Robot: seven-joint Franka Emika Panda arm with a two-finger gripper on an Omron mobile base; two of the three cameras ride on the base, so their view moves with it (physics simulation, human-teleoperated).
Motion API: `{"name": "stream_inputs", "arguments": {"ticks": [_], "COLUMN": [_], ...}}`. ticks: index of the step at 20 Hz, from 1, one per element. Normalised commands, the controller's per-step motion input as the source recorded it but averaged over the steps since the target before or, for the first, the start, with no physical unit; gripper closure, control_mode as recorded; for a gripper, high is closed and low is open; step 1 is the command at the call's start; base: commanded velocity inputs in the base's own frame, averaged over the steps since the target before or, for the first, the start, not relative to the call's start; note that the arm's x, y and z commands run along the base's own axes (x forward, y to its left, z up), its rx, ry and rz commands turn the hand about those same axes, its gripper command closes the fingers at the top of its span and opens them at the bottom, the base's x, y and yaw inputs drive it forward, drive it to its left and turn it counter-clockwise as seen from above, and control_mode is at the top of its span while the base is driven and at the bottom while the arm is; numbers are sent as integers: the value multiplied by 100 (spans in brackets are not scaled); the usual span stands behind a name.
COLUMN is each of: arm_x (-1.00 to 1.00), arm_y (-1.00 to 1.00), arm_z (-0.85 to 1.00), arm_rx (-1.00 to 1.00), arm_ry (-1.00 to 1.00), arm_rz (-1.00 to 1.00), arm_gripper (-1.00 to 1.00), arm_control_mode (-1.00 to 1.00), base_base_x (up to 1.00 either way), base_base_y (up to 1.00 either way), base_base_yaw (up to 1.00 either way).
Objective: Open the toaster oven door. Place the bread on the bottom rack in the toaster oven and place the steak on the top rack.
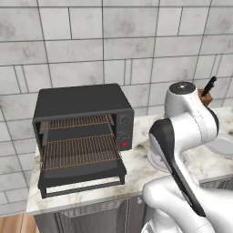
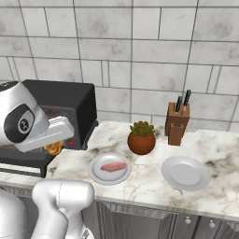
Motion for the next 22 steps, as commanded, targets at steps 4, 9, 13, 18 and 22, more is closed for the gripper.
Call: {"name": "stream_inputs", "arguments": {"ticks": [4,9,13,18,22], "arm_x": [0,5,31,63,78], "arm_y": [100,100,100,100,95], "arm_z": [-2,-44,-43,-47,-23], "arm_rx": [1,3,3,8,13], "arm_ry": [2,2,0,-1,-5], "arm_rz": [2,1,0,0,0], "arm_gripper": [100,100,100,100,100], "arm_control_mode": [-100,-100,-100,-100,-100], "base_base_x": [0,0,0,0,0], "base_base_y": [0,0,0,0,0], "base_base_yaw": [0,0,0,0,0]}}
